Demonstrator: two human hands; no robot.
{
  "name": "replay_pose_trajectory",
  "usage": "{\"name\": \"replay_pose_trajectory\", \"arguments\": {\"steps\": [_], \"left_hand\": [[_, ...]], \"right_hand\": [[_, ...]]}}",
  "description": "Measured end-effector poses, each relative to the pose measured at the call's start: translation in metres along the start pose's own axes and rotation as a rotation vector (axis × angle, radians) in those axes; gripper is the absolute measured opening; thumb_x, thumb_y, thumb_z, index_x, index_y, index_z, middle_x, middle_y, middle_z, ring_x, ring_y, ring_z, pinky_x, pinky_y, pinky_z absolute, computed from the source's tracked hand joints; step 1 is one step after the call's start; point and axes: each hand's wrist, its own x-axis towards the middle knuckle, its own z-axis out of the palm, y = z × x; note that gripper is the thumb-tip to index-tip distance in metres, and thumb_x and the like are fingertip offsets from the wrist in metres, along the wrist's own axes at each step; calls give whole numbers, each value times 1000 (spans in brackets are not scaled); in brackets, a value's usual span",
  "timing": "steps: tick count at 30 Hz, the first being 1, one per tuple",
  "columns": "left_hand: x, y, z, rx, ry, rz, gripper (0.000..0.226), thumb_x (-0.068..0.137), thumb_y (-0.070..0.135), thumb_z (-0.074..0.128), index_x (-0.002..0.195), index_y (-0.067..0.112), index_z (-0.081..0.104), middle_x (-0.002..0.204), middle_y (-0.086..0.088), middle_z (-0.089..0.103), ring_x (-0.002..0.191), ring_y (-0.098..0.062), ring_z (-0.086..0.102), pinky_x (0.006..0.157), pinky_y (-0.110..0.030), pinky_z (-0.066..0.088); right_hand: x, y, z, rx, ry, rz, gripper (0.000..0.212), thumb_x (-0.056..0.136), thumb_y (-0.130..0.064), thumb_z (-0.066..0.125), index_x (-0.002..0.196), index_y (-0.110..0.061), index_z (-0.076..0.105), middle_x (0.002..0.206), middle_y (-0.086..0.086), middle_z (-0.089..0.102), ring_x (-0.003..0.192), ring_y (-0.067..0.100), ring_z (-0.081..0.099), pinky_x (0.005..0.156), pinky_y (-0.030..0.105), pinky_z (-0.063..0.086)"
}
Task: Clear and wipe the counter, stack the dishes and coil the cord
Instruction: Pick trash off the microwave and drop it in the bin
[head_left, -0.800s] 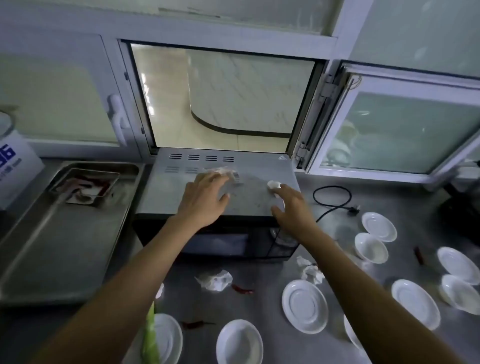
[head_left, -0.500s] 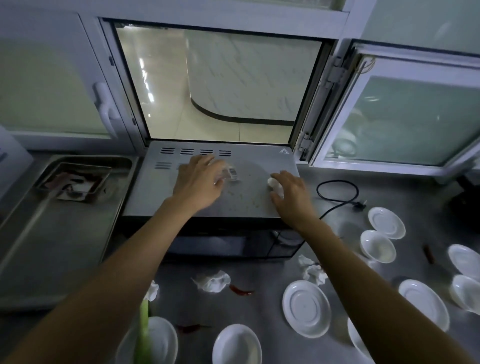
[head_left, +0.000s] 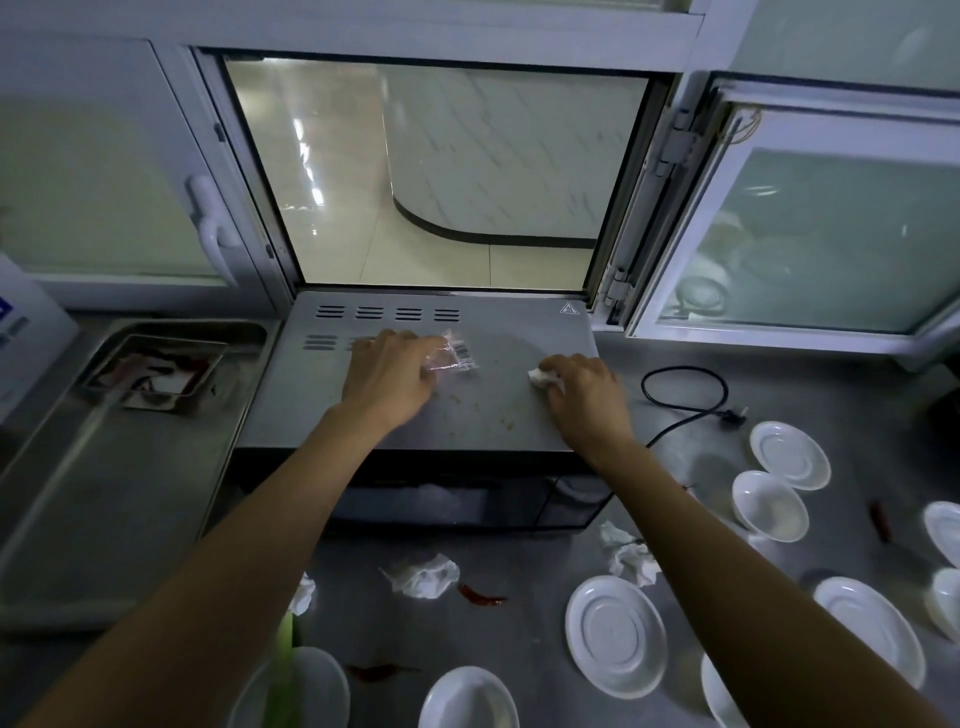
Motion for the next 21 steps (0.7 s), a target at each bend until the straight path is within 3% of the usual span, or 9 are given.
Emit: {"name": "replay_pose_trajectory", "arguments": {"steps": [8,14,21], "left_hand": [[-11,10,-9,-69,45,50,41,91,26,67,130,32,61,105,-1,70,99,-29,60,87,-45,48],[-24,32,-19,-126,70,144,35,93,25,65,127,31,64,113,0,67,104,-26,57,82,-39,44],[-40,65,-14,-177,39,265,43,92,26,67,134,30,60,119,2,64,110,-26,55,89,-45,49]], "right_hand": [[-7,-8,-11,70,122,-18,17,94,-15,62,109,-14,70,89,8,68,87,33,57,72,43,47],[-32,-14,-29,115,124,9,24,91,-13,65,114,-15,70,101,11,69,96,32,58,77,40,52],[-86,-10,-62,121,187,147,24,91,-15,66,114,-15,72,105,11,70,95,29,64,76,31,50]]}}
